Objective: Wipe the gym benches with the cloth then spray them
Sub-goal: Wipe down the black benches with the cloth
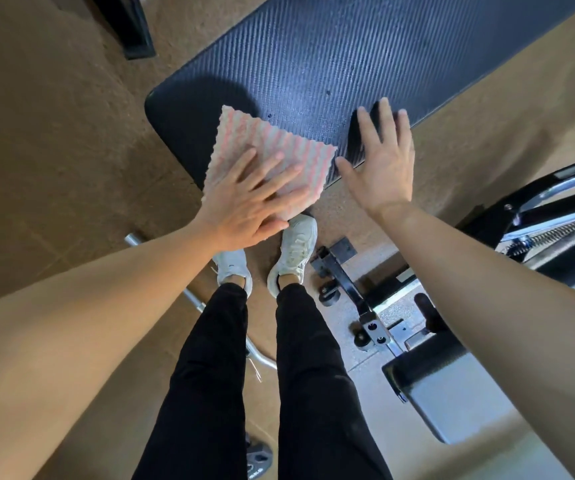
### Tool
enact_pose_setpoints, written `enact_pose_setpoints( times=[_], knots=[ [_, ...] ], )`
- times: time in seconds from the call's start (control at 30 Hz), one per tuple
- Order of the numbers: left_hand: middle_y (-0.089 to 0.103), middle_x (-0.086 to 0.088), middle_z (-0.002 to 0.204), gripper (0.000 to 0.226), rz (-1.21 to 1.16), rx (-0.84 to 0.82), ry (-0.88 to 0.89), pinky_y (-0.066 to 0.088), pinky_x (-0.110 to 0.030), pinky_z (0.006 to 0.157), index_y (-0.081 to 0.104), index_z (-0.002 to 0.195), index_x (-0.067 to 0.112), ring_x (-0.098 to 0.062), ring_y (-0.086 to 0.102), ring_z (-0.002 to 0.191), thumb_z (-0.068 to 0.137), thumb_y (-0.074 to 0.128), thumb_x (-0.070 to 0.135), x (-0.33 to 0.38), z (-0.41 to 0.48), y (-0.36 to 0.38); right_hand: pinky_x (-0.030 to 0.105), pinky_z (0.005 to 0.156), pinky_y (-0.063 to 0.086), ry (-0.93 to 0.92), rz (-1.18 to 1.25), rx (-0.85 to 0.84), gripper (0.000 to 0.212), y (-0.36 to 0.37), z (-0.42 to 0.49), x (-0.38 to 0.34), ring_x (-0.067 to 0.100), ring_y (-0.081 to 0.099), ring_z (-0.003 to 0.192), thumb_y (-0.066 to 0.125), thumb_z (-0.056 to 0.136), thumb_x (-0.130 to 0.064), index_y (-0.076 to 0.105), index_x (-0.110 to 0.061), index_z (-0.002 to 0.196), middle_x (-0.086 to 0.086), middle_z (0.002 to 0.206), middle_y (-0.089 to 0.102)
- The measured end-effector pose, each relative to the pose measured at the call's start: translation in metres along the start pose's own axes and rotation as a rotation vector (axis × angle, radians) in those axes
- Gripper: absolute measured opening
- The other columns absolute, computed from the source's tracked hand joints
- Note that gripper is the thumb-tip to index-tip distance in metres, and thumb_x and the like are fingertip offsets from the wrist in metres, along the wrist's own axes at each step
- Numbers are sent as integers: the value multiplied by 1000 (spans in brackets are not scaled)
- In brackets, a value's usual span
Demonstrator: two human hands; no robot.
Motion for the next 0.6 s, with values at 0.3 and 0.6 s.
enact_pose_setpoints(
  times=[0.3,0.6],
  knots=[
    [2,-3,174,73,-71,129,-393,5,-68,123,7,163,41,-41,5,157,100,24,74,-87,9,-28,50,127,12,199,100,-16,88,-5,18,42,33,6,157,60,94,-57,21,-15,161,11,170,10],
    [1,-9,173,71,-111,96,-622,8,-78,116,2,161,44,-49,2,155,100,23,73,-127,40,-49,48,122,29,204,-7,-180,93,-6,32,39,32,7,157,62,92,-60,18,-16,162,12,170,10]
  ],
)
Point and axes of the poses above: each hand's wrist, its own z-axis towards the middle knuckle, its own y-axis out of the palm, x = y × z, the point moved 8 cm from there along z, towards the middle knuckle
